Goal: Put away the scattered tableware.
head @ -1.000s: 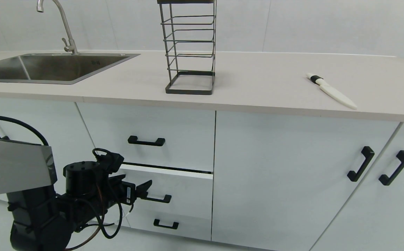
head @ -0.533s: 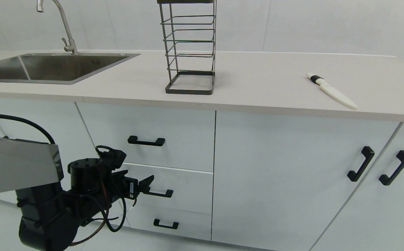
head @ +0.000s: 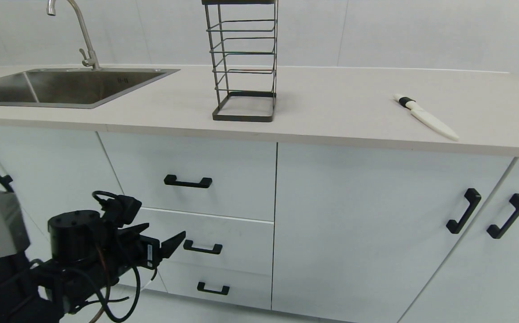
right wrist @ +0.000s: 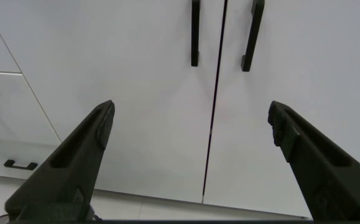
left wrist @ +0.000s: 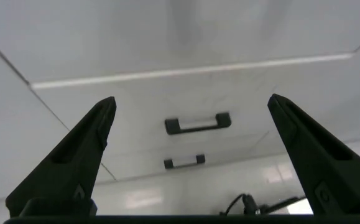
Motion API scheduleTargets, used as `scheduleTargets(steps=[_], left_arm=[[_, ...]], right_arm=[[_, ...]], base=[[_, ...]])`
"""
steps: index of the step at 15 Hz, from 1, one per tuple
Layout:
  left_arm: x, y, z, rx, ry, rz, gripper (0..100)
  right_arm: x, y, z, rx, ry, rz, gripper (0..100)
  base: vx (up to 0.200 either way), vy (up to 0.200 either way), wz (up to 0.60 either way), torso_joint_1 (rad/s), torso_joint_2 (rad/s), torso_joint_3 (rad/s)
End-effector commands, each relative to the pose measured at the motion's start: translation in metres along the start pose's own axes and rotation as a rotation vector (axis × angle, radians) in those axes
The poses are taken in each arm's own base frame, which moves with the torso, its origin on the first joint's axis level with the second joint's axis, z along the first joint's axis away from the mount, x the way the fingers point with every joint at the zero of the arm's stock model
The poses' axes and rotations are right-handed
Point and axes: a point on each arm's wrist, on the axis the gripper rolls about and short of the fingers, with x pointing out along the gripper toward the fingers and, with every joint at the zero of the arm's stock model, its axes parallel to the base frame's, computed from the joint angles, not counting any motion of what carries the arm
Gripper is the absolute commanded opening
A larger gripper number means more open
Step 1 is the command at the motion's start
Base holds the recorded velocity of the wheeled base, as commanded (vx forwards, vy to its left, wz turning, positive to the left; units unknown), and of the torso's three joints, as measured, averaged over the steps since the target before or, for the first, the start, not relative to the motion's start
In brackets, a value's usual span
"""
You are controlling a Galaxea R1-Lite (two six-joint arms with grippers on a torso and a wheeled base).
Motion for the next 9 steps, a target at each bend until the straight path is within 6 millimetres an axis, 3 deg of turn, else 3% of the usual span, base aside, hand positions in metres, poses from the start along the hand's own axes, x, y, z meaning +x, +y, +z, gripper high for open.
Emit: scheduleTargets(steps=[1, 3, 5, 8, 9], left_arm=[[-0.071, -0.01, 0.031, 0.034, -0.221, -0.012, 100], [-0.104, -0.016, 0.042, 0.058, -0.354, -0.013, 100], [-0.149, -0.022, 0.06, 0.09, -0.591, -0.014, 100], [-0.191, -0.019, 0.065, 0.119, -0.778, 0.09, 100], [-0.196, -0.019, 0.065, 0.122, -0.795, 0.109, 100]], right_arm=[[0.0, 0.0, 0.0, 0.0, 0.002, 0.001, 100], [0.0, 0.0, 0.0, 0.0, 0.002, 0.001, 100], [0.0, 0.0, 0.0, 0.0, 0.002, 0.001, 100], [0.0, 0.0, 0.0, 0.0, 0.002, 0.001, 100], [0.0, 0.0, 0.0, 0.0, 0.002, 0.001, 100]], base=[[0.0, 0.0, 0.0, 0.0, 0.0, 0.0], [0.0, 0.0, 0.0, 0.0, 0.0, 0.0], [0.0, 0.0, 0.0, 0.0, 0.0, 0.0], [0.0, 0.0, 0.0, 0.0, 0.0, 0.0], [0.0, 0.0, 0.0, 0.0, 0.0, 0.0]])
